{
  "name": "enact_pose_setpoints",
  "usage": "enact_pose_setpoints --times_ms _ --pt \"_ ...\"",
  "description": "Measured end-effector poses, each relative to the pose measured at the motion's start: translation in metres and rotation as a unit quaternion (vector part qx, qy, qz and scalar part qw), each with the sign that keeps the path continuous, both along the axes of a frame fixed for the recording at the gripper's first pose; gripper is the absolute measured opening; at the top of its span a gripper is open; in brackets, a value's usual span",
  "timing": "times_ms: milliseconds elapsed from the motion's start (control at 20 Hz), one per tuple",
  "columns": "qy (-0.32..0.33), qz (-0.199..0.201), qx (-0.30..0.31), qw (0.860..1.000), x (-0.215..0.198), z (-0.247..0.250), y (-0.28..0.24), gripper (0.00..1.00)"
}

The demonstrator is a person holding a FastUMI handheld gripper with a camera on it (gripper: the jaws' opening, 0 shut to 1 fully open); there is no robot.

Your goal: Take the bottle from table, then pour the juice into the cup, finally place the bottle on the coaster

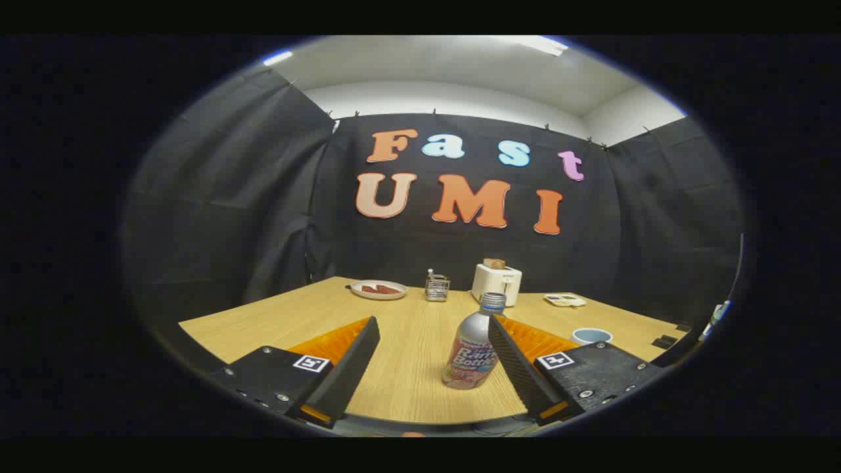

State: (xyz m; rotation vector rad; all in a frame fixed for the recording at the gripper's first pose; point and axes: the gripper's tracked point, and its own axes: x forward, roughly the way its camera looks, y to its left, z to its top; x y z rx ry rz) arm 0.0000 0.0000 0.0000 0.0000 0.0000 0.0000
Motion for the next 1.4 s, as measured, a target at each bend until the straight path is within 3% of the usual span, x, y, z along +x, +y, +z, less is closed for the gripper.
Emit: enact_pose_setpoints --times_ms 700,1400 --pt "0.006 0.018 0.028 0.999 -0.001 0.009 -0.001 0.99" --pt "0.092 -0.037 0.041 0.994 0.011 -0.053 -0.040 0.99"
